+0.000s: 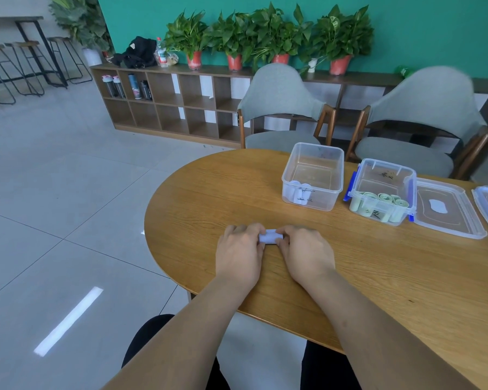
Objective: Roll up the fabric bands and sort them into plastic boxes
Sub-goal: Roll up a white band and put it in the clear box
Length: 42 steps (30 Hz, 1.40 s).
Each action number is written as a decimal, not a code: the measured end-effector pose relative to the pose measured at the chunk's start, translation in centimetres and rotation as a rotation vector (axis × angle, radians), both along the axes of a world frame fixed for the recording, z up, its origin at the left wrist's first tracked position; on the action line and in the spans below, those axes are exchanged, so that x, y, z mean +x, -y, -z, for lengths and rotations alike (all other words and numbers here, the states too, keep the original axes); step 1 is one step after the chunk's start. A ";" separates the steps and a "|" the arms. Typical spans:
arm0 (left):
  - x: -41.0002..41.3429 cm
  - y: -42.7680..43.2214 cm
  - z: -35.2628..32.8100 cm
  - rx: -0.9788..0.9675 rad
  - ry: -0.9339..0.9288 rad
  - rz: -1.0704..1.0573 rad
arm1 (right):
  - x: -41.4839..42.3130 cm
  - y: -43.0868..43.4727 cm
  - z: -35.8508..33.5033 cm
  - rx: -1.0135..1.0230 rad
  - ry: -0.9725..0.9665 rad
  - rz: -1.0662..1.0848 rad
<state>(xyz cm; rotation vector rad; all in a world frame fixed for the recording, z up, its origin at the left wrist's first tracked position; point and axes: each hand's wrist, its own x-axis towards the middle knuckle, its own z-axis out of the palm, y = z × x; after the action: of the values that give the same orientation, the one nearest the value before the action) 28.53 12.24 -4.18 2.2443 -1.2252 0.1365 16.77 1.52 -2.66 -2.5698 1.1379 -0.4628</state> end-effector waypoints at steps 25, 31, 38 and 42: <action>-0.2 1.4 -2.7 0.067 -0.407 -0.181 | 1.4 0.8 0.2 -0.022 0.068 -0.099; -2.1 0.8 -4.2 -0.277 -1.019 -0.159 | -0.4 -0.7 -1.3 0.263 0.420 -0.006; -4.7 0.1 -6.5 -0.424 -0.995 -0.061 | -3.9 -2.1 -4.4 0.373 0.595 -0.052; -5.5 -0.3 -7.8 -0.358 -0.781 0.058 | -6.2 -1.0 -6.6 0.282 0.513 -0.094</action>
<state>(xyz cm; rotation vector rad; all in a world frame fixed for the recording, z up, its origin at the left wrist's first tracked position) 23.08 12.53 3.62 1.6813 -0.7543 -0.4674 10.54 2.50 3.90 -2.0798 0.8255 -0.8141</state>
